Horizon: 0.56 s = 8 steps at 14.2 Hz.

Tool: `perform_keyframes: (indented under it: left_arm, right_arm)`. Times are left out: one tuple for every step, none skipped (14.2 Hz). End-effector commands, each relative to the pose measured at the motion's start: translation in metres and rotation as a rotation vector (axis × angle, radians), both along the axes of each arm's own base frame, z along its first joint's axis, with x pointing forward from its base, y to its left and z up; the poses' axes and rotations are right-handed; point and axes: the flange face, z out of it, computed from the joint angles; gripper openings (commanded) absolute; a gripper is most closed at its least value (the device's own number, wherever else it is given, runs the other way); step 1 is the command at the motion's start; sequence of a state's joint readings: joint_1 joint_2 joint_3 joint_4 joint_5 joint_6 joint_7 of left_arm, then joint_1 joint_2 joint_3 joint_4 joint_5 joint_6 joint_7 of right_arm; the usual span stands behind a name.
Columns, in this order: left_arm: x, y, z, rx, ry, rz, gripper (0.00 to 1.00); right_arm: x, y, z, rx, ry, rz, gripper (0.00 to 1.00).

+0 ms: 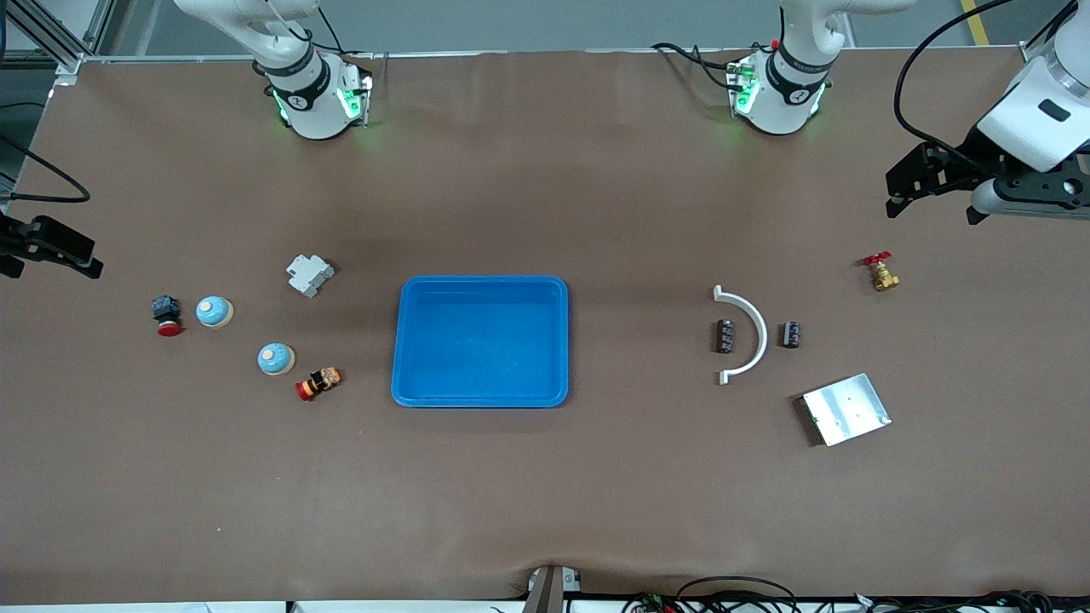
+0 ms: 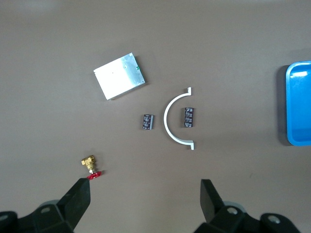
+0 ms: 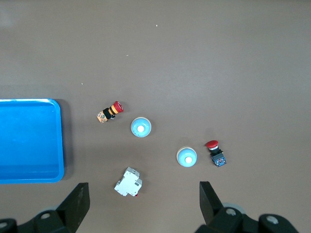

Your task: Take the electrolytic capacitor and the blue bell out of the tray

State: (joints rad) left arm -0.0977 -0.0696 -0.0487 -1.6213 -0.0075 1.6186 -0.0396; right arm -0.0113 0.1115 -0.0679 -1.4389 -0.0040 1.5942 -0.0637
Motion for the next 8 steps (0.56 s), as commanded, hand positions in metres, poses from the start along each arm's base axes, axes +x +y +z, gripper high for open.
perform_keyframes:
  left_arm:
    - [0.002, 0.002, 0.007, -0.003, 0.003, 0.002, 1.00]
    - [0.002, 0.002, 0.008, -0.001, 0.000, -0.005, 1.00]
    - [0.002, 0.002, 0.011, -0.002, -0.005, -0.008, 1.00]
    - [0.002, 0.002, 0.011, 0.003, -0.006, -0.007, 1.00]
    - [0.001, 0.000, 0.011, 0.003, -0.007, -0.011, 1.00]
    - [0.001, -0.001, 0.015, 0.001, -0.015, -0.011, 1.00]
    - [0.001, -0.001, 0.019, -0.001, -0.022, -0.008, 1.00]
    - [0.001, -0.004, 0.019, -0.002, -0.024, -0.008, 1.00]
  right_arm:
    - [-0.004, -0.003, 0.005, 0.019, -0.002, -0.006, 1.00]
    - [-0.004, -0.003, 0.005, 0.019, -0.002, -0.006, 1.00]
    - [-0.003, -0.002, 0.005, 0.019, -0.004, -0.005, 1.00]
    - [-0.004, -0.002, 0.006, 0.019, -0.005, -0.005, 1.00]
    - [-0.003, -0.002, 0.005, 0.019, -0.002, -0.005, 1.00]
    - [-0.003, -0.003, 0.005, 0.019, -0.002, -0.007, 1.00]
    - [-0.004, -0.003, 0.006, 0.019, -0.004, -0.007, 1.00]
    - [-0.003, -0.003, 0.005, 0.019, -0.004, -0.007, 1.00]
